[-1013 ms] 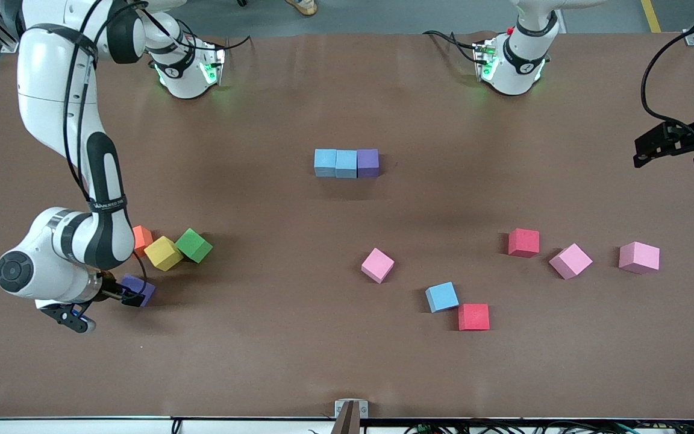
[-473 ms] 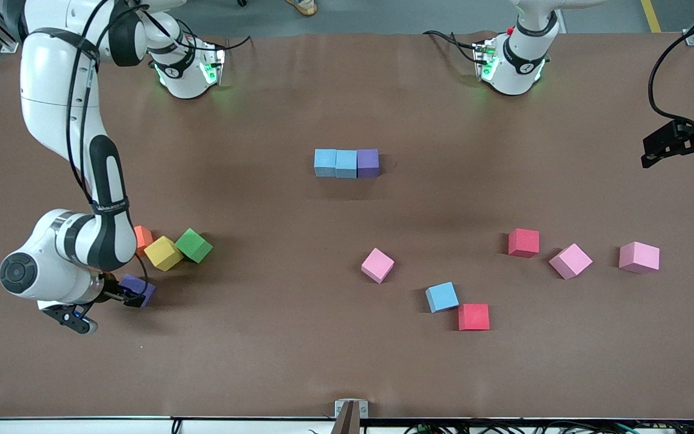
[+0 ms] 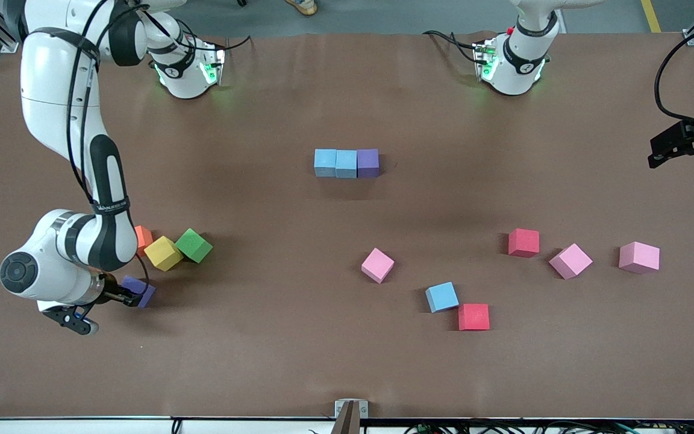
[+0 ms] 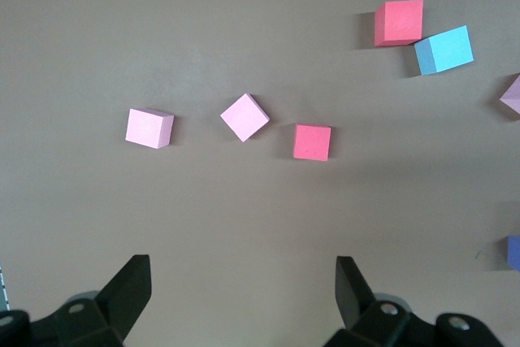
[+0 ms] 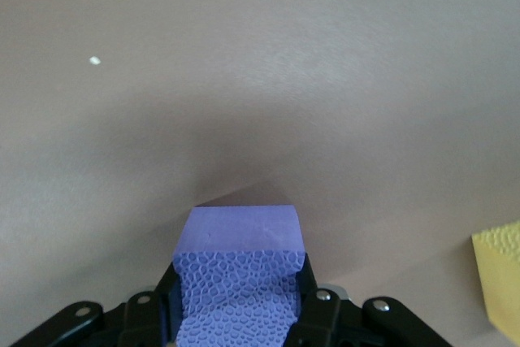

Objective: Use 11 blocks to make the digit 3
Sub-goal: 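Grasp the purple cube with the right gripper, then carry the purple cube and set it below the row's blue end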

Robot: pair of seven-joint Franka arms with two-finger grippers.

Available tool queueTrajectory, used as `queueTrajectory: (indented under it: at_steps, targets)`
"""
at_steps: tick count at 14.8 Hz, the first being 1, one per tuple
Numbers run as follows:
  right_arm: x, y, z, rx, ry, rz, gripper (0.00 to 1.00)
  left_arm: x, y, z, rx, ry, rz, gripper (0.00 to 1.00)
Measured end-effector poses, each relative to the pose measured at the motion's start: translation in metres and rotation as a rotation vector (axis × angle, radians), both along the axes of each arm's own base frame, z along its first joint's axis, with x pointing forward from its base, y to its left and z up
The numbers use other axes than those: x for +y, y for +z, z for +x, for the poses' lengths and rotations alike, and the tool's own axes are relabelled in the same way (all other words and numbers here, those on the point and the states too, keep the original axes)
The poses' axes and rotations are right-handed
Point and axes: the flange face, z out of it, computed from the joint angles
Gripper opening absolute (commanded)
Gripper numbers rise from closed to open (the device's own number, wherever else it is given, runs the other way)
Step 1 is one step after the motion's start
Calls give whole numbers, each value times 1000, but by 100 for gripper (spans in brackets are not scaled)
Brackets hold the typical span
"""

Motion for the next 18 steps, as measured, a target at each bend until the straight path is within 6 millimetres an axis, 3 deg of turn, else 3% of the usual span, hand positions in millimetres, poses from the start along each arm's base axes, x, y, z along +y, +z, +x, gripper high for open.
queueTrajectory:
  at_steps: [3,5,8,11,14,18]
  targets:
    - [9,7,3,0,109,13,33,0,-1,0,5,-1,0,100]
    - [36,27,4,21,163,39,33,-1,-1,-1,10,-1,0,100]
    - [113,67,-4,60,268,78,34,-2,-1,-1,10,-3,0,100]
    - [179,88,-21,108,359,101,36,-5,-1,-1,10,-9,-1,100]
    - [242,87,-40,134,435,99,36,-7,-1,-1,10,-13,-1,100]
    - [385,75,-98,95,475,64,36,-9,-1,-1,10,-16,-1,100]
